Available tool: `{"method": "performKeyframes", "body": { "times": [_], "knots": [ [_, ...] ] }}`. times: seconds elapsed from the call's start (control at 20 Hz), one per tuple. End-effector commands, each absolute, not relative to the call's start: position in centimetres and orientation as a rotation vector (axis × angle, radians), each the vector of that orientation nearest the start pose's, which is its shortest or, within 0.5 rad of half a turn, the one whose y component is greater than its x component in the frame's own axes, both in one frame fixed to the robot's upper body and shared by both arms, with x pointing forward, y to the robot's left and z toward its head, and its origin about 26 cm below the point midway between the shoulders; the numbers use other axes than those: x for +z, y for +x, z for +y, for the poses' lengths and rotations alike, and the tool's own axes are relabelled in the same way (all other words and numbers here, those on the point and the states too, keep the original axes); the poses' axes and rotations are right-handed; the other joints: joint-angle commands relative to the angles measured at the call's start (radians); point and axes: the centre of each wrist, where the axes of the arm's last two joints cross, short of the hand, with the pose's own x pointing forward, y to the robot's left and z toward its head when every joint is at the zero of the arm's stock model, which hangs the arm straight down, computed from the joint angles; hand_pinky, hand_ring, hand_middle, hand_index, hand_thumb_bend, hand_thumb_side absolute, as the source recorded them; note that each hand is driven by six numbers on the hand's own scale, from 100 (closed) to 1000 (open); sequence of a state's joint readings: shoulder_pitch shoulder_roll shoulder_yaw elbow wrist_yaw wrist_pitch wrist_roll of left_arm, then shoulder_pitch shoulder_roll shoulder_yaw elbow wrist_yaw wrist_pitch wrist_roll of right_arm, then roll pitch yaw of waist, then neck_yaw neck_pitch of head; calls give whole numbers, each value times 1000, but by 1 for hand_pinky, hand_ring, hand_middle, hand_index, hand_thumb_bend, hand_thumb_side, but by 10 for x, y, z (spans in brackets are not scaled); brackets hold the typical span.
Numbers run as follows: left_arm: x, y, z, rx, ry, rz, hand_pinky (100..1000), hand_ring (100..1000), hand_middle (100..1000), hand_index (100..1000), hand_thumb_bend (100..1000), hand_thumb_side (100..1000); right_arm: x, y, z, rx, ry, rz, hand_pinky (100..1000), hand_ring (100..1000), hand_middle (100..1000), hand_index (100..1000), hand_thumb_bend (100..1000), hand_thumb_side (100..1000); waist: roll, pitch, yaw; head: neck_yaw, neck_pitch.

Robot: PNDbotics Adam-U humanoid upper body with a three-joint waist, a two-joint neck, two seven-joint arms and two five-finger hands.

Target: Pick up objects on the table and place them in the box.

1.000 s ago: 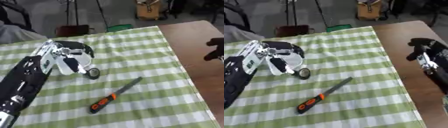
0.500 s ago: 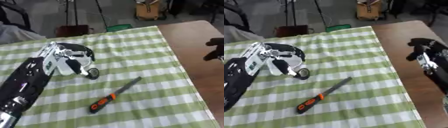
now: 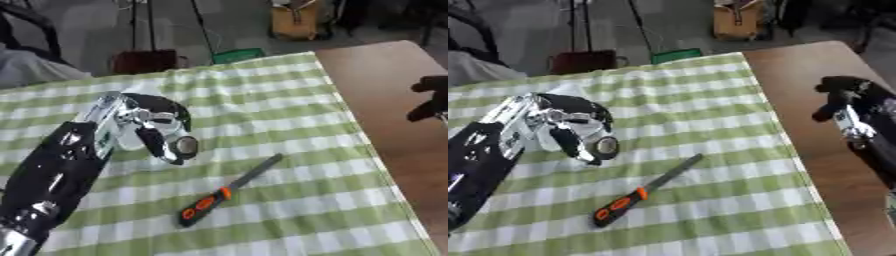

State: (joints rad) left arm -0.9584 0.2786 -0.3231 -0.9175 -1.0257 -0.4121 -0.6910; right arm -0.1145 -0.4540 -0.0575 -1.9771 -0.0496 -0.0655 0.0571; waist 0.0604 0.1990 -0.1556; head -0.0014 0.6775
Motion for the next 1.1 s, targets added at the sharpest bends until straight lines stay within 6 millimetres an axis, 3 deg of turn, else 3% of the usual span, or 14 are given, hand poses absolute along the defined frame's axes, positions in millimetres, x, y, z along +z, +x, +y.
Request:
{"method": "performKeyframes", "body": {
  "times": [0.05, 0.45, 1.1],
  "knots": [
    [165, 477, 177, -2302, 556, -1083, 1000, 895, 895, 821, 559, 479, 175, 278, -313, 501, -253, -2150, 584, 541, 708, 790, 186, 620, -7, -12, -1, 0, 0],
    [160, 478, 179, -2288, 601, -1103, 1000, 895, 896, 823, 557, 472, 175, 278, -313, 499, -254, -2150, 584, 541, 708, 790, 187, 620, -8, -10, -3, 1, -1],
    [177, 478, 181, -2239, 678, -1170, 1000, 890, 894, 840, 536, 452, 175, 278, -313, 501, -252, -2150, 585, 540, 709, 791, 189, 619, -8, -10, -4, -1, -2]
  ]
}}
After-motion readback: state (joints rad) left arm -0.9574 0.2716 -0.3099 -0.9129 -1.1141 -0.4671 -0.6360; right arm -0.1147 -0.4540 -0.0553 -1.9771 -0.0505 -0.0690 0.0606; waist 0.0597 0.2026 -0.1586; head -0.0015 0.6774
